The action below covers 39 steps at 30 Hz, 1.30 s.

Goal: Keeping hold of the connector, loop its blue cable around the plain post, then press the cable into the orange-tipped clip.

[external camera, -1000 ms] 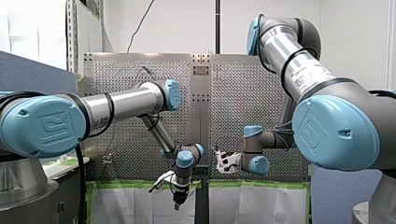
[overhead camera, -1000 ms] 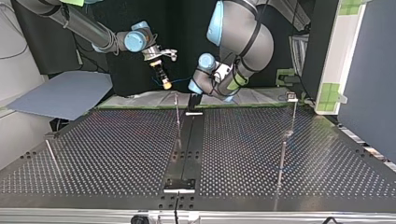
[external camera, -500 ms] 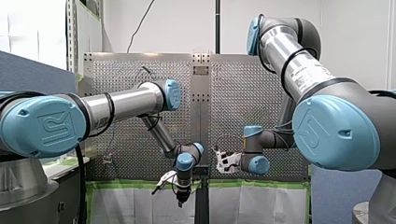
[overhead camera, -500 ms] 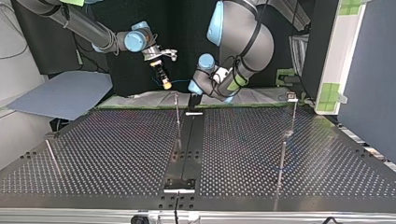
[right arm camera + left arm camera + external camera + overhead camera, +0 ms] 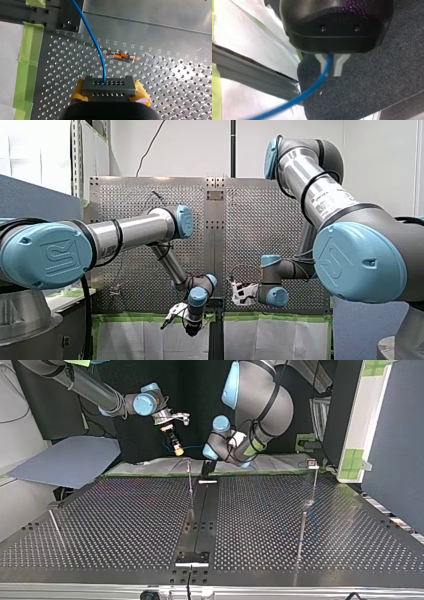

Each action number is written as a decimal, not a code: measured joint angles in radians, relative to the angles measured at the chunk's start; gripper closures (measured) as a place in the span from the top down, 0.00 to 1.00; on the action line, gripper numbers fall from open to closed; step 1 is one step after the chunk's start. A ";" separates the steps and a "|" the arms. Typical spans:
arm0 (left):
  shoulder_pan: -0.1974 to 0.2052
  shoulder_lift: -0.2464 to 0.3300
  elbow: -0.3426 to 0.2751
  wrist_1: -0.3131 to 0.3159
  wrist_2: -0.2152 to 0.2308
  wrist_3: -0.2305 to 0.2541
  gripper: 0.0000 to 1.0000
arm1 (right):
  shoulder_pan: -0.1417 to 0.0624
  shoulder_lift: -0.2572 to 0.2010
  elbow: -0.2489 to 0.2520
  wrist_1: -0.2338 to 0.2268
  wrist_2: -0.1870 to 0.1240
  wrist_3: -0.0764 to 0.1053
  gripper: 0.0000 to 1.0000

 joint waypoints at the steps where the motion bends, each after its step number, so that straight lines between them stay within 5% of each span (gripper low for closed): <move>1: 0.001 0.000 -0.004 0.007 -0.003 -0.001 0.00 | 0.000 0.000 0.000 0.000 0.000 0.000 0.00; 8: 0.005 0.005 -0.029 0.066 -0.004 -0.009 0.00 | 0.000 0.000 0.000 0.001 0.000 0.000 0.00; 30: 0.032 0.168 -0.205 0.284 0.052 -0.086 0.00 | -0.001 0.000 0.000 0.000 0.003 0.002 0.00; 39: 0.034 0.185 -0.277 0.372 0.052 -0.089 0.00 | -0.010 0.000 0.000 0.007 0.008 0.003 0.00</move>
